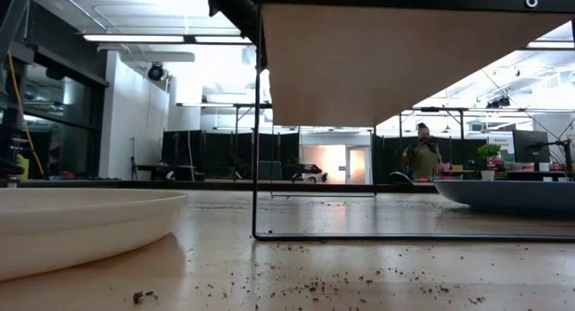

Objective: Place and stack plates onto a shelf
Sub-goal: Stack the green plate on top of the pink plate

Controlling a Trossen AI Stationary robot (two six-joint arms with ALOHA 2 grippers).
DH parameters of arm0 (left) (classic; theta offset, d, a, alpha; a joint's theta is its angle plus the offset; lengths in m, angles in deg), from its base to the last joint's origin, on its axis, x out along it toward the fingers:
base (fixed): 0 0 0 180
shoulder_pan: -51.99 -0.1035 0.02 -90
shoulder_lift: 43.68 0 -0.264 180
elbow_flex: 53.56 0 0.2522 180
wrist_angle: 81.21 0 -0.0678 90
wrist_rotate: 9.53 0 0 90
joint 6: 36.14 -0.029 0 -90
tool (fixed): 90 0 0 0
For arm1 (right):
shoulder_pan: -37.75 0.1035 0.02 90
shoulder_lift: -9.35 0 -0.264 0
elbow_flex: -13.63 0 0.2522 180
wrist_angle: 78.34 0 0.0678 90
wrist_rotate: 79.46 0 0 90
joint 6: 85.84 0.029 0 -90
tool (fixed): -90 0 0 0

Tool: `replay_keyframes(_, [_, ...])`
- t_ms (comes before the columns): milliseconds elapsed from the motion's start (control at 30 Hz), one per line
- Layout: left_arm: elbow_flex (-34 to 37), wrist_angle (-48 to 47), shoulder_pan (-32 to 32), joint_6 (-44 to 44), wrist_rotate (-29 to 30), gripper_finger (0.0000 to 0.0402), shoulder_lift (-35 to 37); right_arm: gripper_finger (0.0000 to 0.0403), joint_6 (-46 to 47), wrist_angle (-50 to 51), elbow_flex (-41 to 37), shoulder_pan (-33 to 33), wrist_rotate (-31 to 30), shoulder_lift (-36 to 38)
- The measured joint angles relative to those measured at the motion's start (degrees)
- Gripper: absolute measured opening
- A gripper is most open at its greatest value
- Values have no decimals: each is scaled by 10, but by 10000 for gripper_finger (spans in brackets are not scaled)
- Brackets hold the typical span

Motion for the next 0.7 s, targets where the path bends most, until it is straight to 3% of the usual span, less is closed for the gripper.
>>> replay_keyframes(400, [0, 13, -2, -29, 7, 144, 3, 0, 0, 0, 0, 0, 0, 0])
replay_keyframes(700, [-24, -4, -21, -58, 31, 145, 57, 0, 3, 0, 0, 0, 0, -2])
